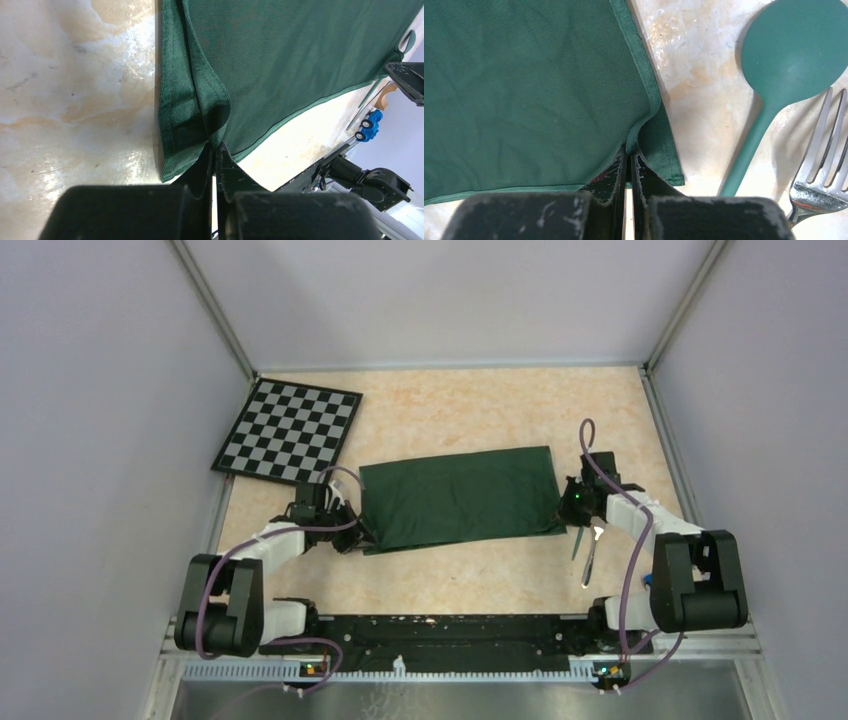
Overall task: Fold the napkin into a case and place the utensils inside
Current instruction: Fold and flatten the napkin at the center of the board, then smooth out the rectangle-folded napkin at the center of the board.
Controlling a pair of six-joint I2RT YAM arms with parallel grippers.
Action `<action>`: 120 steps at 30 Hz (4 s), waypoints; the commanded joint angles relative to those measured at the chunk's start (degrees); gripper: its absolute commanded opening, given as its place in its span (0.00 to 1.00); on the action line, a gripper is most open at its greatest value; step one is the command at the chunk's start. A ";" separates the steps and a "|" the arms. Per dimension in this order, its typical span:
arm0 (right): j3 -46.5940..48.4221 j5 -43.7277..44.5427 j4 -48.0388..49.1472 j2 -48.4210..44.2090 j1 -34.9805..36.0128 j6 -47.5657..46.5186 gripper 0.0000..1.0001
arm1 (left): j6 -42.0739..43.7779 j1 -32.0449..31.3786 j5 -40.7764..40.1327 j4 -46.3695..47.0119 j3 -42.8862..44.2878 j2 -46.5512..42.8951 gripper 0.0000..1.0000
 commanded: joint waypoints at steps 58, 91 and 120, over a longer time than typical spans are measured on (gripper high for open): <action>2.74 -6.27 3.53 -9.98 1.85 1.40 0.57 | -1.95 -1.58 -10.38 -8.71 3.86 -13.88 0.90; 36.82 -20.37 20.73 37.36 -1.22 -3.72 0.62 | 2.73 2.86 -10.41 14.21 33.20 28.14 0.99; 28.70 -19.17 20.16 33.65 -1.31 -3.98 0.63 | 2.29 3.56 -15.63 11.01 28.99 28.05 0.99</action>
